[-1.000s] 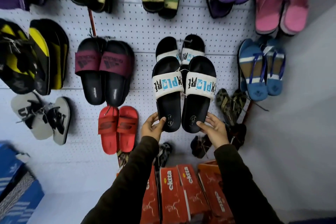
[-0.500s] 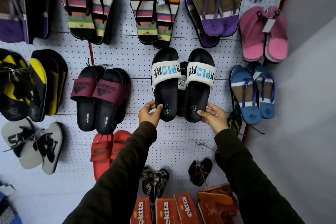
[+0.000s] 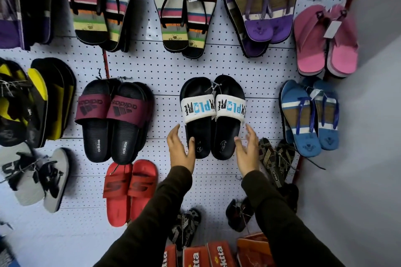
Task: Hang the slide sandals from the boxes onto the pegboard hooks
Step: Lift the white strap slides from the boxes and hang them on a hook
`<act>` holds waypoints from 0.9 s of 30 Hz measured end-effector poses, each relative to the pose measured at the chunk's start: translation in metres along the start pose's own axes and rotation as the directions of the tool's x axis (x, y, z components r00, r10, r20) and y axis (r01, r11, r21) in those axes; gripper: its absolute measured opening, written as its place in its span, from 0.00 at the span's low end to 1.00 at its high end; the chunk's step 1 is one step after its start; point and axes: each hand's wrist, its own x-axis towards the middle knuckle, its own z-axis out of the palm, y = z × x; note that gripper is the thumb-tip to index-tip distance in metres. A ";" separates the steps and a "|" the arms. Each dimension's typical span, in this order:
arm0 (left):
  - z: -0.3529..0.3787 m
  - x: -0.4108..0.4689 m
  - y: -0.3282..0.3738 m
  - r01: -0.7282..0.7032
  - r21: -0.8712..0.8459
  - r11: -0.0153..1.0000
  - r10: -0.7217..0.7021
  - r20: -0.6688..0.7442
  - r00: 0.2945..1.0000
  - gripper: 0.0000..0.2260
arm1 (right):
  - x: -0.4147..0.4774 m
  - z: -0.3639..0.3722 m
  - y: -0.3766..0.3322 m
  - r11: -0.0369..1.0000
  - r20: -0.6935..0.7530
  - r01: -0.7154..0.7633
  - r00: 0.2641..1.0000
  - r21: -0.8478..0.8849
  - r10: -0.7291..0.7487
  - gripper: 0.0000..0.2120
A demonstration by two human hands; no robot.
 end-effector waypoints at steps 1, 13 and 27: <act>0.002 0.002 0.003 -0.151 0.097 0.984 0.153 -0.015 0.988 0.25 | 0.004 0.002 -0.004 0.989 -0.028 0.130 0.991 -0.074 -0.132 0.26; 0.031 0.062 0.006 -0.487 0.577 0.656 0.284 0.409 0.867 0.30 | 0.061 0.024 -0.003 0.709 0.286 0.468 0.884 -0.527 -0.370 0.29; -0.040 0.066 0.015 -0.499 0.598 0.626 0.399 0.305 0.865 0.26 | 0.025 0.076 -0.040 0.826 -0.004 0.393 0.902 -0.404 -0.431 0.25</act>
